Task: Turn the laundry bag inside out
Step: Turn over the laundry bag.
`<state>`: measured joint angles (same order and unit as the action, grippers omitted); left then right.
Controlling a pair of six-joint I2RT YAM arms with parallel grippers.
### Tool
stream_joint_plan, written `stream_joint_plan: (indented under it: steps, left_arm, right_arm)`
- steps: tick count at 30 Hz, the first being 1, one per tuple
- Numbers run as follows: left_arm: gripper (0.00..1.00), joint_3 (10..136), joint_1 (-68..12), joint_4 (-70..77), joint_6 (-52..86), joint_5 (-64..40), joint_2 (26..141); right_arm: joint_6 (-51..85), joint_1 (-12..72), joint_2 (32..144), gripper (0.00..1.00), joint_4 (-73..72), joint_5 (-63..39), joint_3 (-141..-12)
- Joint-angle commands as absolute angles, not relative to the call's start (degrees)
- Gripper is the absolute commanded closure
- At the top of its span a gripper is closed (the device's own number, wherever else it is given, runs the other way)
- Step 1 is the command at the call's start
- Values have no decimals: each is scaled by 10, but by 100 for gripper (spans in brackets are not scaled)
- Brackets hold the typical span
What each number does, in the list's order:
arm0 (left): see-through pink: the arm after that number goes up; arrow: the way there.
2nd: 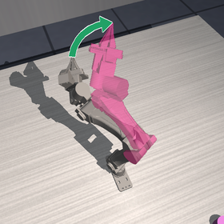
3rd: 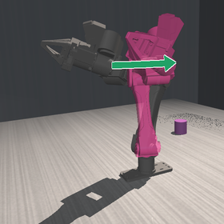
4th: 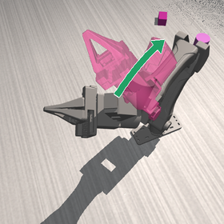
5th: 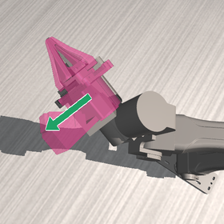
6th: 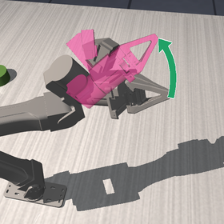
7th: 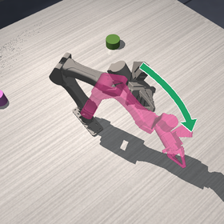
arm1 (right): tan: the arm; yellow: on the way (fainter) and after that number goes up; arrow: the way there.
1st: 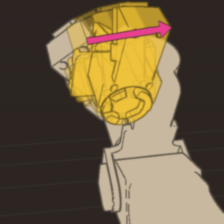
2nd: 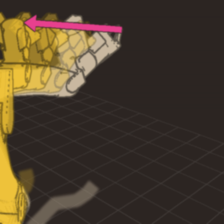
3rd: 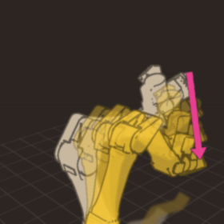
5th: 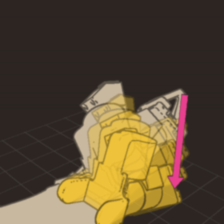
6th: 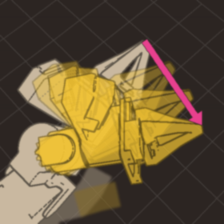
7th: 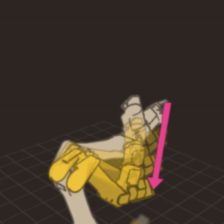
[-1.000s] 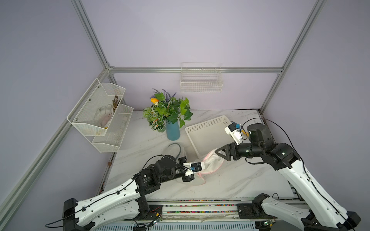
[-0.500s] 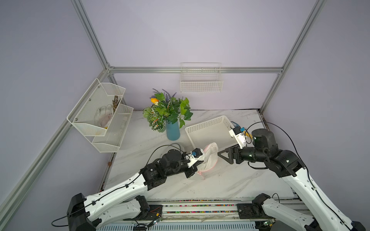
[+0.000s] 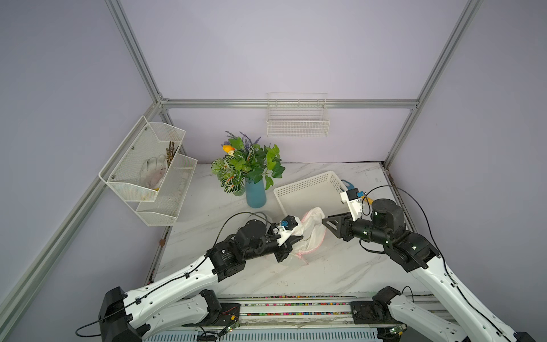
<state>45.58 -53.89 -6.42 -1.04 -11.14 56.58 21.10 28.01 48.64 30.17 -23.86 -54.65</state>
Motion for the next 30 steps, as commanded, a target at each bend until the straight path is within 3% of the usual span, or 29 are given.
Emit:
stream_joint_plan:
  steps: [1,5,7,9,12,15,18,24,30]
  left_arm:
    - [100,489,-535,-35,-5,-129,553]
    - [100,492,-536,-37,-6,-138,551]
    - [100,494,-535,-39,-6,-140,550]
    - [100,494,-535,-42,-6,-139,549]
    - [100,494,-536,-43,-7,-135,549]
    - [100,495,-535,-35,-7,-143,554]
    - [100,497,-535,-33,-6,-146,560]
    - [100,505,-535,-57,-27,-156,564]
    - [100,538,-538,-170,-111,-179,590]
  right_arm:
    - [220,279,485,71,245,-223,-544]
    - [221,278,495,84,236,-225,-547]
    - [222,278,500,85,234,-230,-549]
    - [223,279,501,81,235,-235,-549]
    - [223,279,500,65,233,-255,-545]
    - [216,278,500,64,236,-259,-538]
    - [215,278,497,70,230,-257,-533]
    - [208,278,489,100,236,-223,-544]
    - [162,279,504,100,294,-203,-604]
